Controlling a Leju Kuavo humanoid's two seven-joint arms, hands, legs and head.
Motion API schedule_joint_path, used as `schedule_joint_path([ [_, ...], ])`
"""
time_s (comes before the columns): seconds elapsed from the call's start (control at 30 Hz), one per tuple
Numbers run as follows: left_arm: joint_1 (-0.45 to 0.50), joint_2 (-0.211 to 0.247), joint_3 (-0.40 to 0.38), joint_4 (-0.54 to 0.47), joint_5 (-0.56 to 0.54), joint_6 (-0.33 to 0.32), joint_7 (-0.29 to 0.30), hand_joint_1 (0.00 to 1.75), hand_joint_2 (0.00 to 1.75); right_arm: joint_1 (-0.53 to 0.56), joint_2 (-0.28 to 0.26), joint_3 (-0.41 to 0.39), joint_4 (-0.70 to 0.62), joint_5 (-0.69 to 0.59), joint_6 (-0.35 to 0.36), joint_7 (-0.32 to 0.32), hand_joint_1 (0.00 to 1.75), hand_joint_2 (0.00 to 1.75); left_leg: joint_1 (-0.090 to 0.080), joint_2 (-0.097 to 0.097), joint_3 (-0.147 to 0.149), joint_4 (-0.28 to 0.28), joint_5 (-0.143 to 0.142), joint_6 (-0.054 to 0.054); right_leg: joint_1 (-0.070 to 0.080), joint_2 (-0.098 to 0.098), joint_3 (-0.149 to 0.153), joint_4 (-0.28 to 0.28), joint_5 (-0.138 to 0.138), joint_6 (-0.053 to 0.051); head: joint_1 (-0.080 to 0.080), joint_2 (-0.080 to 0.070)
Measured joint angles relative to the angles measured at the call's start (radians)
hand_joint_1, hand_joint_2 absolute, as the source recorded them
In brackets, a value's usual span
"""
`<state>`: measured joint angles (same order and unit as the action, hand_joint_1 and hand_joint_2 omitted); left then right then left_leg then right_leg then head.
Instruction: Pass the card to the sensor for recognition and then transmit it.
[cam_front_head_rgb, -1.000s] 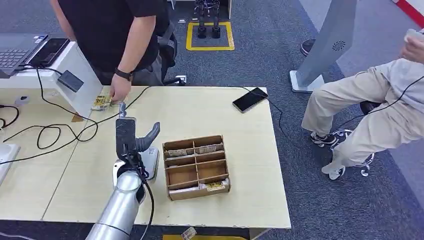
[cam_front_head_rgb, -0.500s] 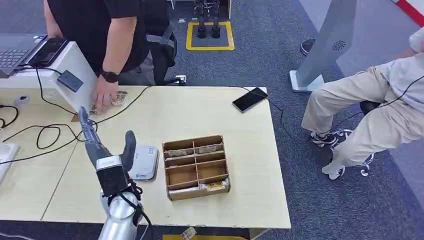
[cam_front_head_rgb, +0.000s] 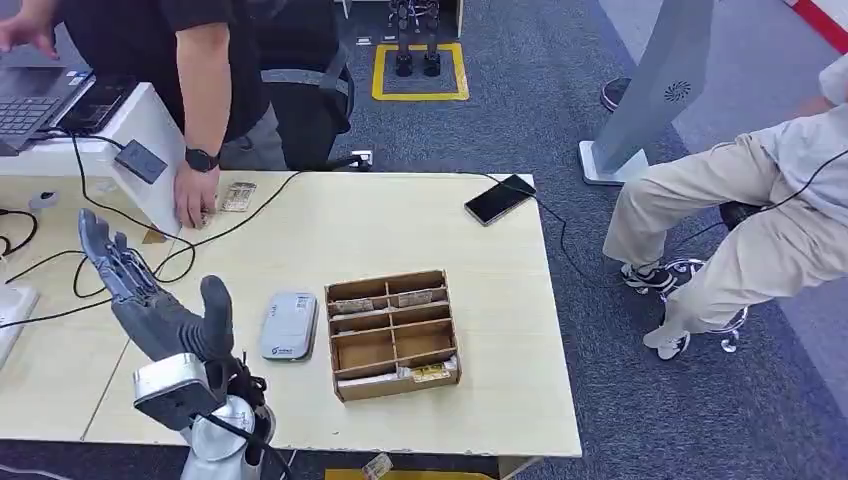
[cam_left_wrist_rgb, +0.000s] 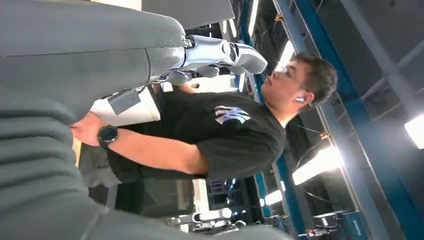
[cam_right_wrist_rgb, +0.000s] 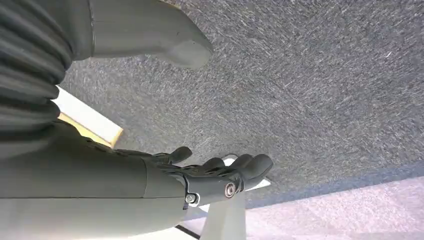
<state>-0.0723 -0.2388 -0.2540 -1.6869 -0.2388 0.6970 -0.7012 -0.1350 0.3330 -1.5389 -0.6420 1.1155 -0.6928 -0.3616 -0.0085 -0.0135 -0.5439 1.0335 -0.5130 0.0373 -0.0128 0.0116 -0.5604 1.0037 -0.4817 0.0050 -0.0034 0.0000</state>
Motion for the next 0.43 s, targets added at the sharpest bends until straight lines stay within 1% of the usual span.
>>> schedule_joint_path([
  [0.13, 0.0, 0.001, -0.006, -0.007, 0.014, 0.0, 0.0, 0.0, 1.75, -0.001, 0.0, 0.0, 0.01, -0.007, 0.0, 0.008, 0.0, 1.75, 0.0, 0.0, 0.0, 0.0, 0.0, 0.0, 0.0, 0.0, 0.0, 0.0, 0.0, 0.0, 0.0, 0.0],
  [0.17, 0.0, 0.001, -0.008, -0.008, 0.017, 0.0, 0.0, 0.0, 1.75, -0.001, 0.0, 0.0, 0.014, -0.007, 0.0, 0.007, 0.0, 0.0, 0.0, 0.0, 0.0, 0.0, 0.0, 0.0, 0.0, 0.0, 0.0, 0.0, 0.0, 0.0, 0.0, 0.0],
  [0.37, 0.007, 0.008, -0.037, -0.009, 0.073, 0.0, 0.003, 0.0, 1.75, -0.002, -0.003, 0.0, 0.056, 0.016, 0.0, 0.016, 0.0, 0.0, 0.0, 0.0, 0.0, 0.0, 0.0, 0.0, 0.0, 0.0, 0.0, 0.0, 0.0, 0.0, 0.0, 0.0],
  [0.4, 0.011, 0.009, -0.041, -0.009, 0.077, 0.0, 0.004, 0.0, 1.75, -0.002, -0.005, 0.0, 0.063, 0.02, 0.0, 0.017, 0.0, 1.75, 0.0, 0.0, 0.0, 0.0, 0.0, 0.0, 0.0, 0.0, 0.0, 0.0, 0.0, 0.0, 0.0, 0.0],
  [0.43, 0.016, 0.011, -0.044, -0.009, 0.08, 0.0, 0.01, 0.0, 1.75, -0.002, -0.005, 0.0, 0.067, 0.023, 0.0, 0.021, 0.0, 1.75, 0.0, 0.0, 0.0, 0.0, 0.0, 0.0, 0.0, 0.0, 0.0, 0.0, 0.0, 0.0, 0.0, 0.0],
])
